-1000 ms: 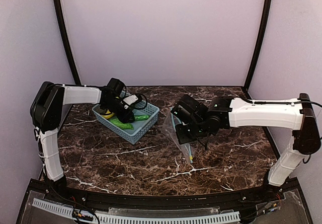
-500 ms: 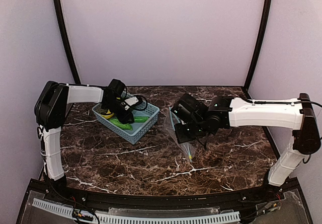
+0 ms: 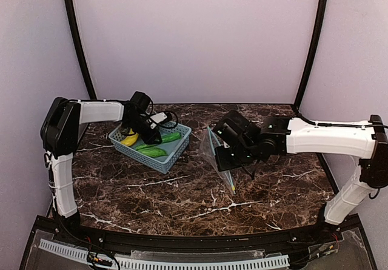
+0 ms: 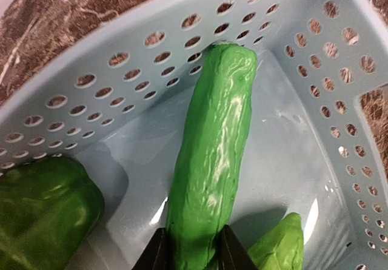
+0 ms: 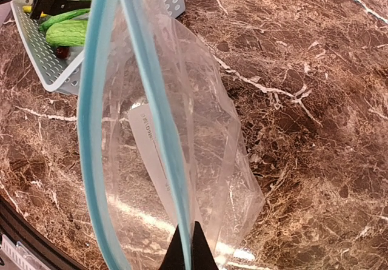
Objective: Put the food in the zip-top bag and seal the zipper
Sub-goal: Pick up the fake vegetable from the bin.
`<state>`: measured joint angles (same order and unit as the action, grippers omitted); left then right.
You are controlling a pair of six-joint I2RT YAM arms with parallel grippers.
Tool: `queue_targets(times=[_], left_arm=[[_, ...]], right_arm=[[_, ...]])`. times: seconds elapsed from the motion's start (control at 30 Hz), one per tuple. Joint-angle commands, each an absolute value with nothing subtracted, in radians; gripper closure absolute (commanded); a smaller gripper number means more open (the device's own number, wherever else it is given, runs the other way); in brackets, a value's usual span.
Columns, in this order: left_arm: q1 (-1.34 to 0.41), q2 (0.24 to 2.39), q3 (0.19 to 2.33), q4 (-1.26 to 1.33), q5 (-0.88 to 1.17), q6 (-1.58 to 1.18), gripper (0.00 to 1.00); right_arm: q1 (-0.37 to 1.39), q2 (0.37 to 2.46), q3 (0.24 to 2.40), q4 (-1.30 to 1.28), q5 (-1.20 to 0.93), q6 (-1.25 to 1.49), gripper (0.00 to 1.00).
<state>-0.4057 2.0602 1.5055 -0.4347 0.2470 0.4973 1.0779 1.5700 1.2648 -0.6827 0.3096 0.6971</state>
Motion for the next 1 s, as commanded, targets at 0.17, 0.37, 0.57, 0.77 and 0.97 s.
queue_targets(times=[0.17,0.37,0.57,0.77,0.97], left_arm=[[-0.402,1.75,1.454,-0.269,0.328,0.292,0.86],[-0.402,1.612,1.363,-0.201,0.412,0.152,0.86],[-0.431,1.411,1.188,0.027,0.543,-0.138,0.86],[-0.605,1.214,1.015,0.213,0.358,-0.272,0.85],[-0.803,1.175,0.933,0.421,0.236,-0.369,0.85]], right_arm=[[1.04,1.449,1.215,-0.547,0.216,0.712,1.0],[0.975,1.337,1.124,-0.39,0.072,0.696,1.0],[0.899,1.221,1.023,-0.219,-0.129,0.71,1.0],[0.85,1.153,0.981,-0.127,-0.231,0.75,1.0],[0.838,1.122,0.973,-0.072,-0.276,0.781,1.0]])
